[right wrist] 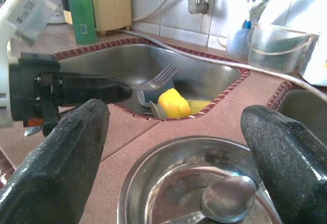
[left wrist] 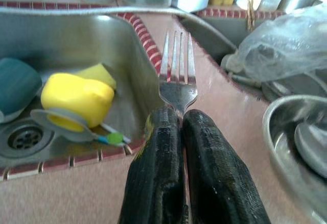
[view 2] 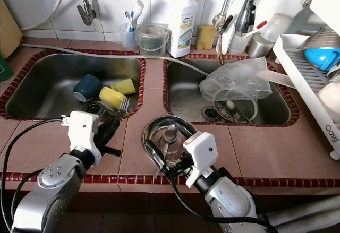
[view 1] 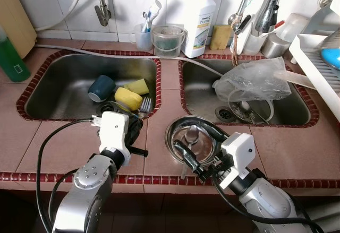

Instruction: Kitchen organization

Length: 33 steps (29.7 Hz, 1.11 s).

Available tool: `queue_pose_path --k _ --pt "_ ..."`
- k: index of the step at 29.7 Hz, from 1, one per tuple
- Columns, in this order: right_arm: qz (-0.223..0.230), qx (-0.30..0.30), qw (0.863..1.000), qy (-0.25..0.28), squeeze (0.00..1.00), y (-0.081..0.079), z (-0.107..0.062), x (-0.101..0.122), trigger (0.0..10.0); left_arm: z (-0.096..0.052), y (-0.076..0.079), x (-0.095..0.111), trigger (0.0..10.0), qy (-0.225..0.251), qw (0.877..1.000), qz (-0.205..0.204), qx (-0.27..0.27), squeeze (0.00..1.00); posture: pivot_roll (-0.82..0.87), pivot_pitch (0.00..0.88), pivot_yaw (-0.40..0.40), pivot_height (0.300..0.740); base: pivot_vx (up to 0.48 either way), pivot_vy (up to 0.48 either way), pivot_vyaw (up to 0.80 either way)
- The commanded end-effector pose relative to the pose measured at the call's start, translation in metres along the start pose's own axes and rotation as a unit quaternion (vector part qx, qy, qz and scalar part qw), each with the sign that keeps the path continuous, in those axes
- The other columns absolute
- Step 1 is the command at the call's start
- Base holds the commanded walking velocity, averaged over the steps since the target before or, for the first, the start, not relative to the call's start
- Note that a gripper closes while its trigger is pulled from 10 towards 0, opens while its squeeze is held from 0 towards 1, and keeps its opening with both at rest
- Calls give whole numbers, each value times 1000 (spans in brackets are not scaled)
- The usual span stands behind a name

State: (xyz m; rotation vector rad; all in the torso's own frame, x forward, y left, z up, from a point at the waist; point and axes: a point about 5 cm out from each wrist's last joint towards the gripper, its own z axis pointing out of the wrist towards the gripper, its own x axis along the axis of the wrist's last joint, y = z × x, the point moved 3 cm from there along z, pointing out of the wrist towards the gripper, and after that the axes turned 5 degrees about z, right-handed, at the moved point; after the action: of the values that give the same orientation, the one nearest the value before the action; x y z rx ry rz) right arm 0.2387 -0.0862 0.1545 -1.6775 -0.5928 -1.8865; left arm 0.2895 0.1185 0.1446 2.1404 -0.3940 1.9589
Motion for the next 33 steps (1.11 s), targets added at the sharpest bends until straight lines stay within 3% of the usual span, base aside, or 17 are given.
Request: queue_pose_path --k 1,5,6,8,9,12,15,25,27,33 --pt "0 -2 1000 2 0 2 1 0 10000 -1 0 10 0 16 1000 2 1 0 -27 91 -44 740 0 0 0" --pt "-4 -13 1000 14 0 6 3 4 10000 -4 1 18 0 49 999 4 -5 0 -24 91 -43 740 0 0 0" --pt "-8 -21 1000 19 0 8 4 5 10000 -5 1 15 4431 46 999 -1 2 0 -24 91 -44 740 0 0 0" --pt "-10 -25 999 20 0 10 4 6 10000 -6 0 14 4431 45 999 -3 6 0 -24 91 -44 740 0 0 0" --pt "-8 -37 999 28 0 13 4 8 10000 -7 -2 14 10000 53 998 0 20 0 -26 92 -41 740 0 0 0" --pt "-8 -47 998 35 0 17 5 10 10000 -8 -3 16 10000 70 997 18 28 0 -28 90 -41 740 0 0 0" --pt "-14 -59 997 40 0 20 5 12 10000 -9 -4 14 10000 69 997 -7 30 0 -28 89 -41 740 0 0 0" --pt "-6 -71 996 53 0 19 8 13 10000 -12 -16 8 10000 85 995 -1 60 0 -25 84 -39 740 0 0 0" --pt "-11 -96 993 66 0 26 9 15 10000 -15 -23 11 10000 104 990 12 91 0 -26 82 -38 740 0 0 0" --pt "-12 -129 988 85 0 32 15 20 10000 -15 -24 12 10000 118 988 1 102 0 -23 79 -39 740 0 0 0"
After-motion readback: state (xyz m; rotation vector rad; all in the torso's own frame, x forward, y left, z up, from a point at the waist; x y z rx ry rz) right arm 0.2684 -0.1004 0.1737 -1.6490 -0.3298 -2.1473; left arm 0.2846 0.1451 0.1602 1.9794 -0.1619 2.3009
